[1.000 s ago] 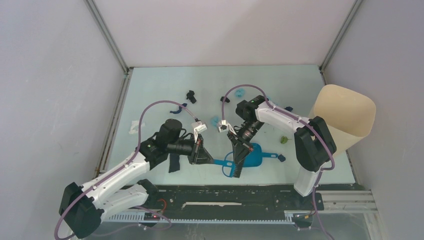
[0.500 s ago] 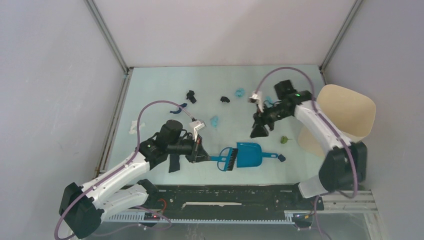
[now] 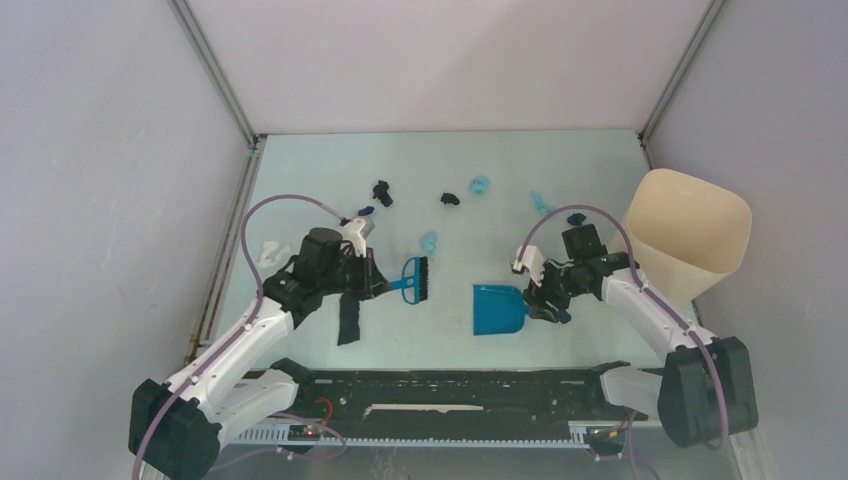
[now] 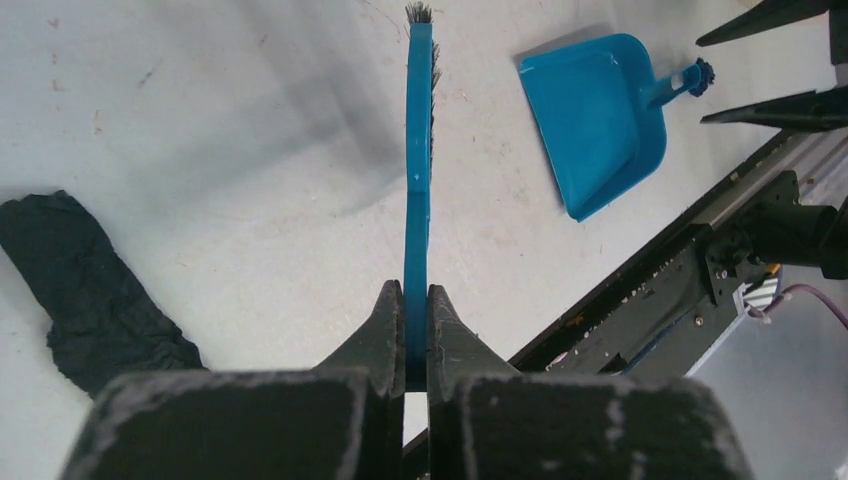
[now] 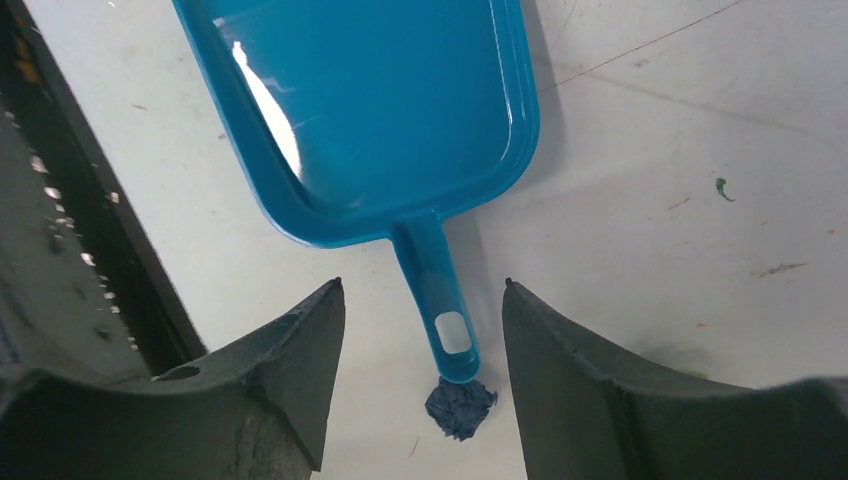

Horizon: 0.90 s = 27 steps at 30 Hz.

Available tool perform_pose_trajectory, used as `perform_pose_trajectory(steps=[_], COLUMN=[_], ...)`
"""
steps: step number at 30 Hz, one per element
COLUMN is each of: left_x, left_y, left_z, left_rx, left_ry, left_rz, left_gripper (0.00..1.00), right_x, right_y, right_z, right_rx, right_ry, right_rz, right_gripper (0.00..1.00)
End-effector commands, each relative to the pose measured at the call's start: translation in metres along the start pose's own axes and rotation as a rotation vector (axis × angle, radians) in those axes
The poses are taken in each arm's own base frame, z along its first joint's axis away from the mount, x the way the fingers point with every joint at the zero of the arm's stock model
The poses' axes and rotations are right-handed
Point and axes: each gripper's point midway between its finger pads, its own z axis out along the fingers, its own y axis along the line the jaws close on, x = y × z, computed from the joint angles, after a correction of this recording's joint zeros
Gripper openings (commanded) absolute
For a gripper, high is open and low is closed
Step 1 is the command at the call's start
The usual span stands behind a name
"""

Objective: Sweep away the paper scraps from the table

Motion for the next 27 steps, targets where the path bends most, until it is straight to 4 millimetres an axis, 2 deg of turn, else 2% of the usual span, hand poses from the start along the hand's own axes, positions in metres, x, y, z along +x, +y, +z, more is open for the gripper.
perform_pose_trajectory(steps=[1,8,18,27], left_x=[-0.022,-0.020,-0.019,-0.017], left_y=[-0.004,-0.006,-0.006,-0.007], left_z=[-0.008,-0.008,-0.005,-0.003], left_rx=[-0.011,0.003,0.011,0.020], left_ry=[-0.081,-0.073,-0.056,-0.039], left_rz=[0.001,0.006,0.008,0.009], left_gripper=[0.00,0.00,0.00,0.00], right_x=[-0.018,0.017,0.043,0.059], right_y=[-0.030,-0.021,-0.021,-0.017], right_z=[0.002,0.020,0.027,0.031], right_rx=[0.114,-0.005,-0.047,-0.073], right_ry=[-0.095,0.022,0.092,0.144], right_rz=[-0.218,-0.258,-0.216,-0.205], right_gripper=[0.67,0.65,0.58,0.53])
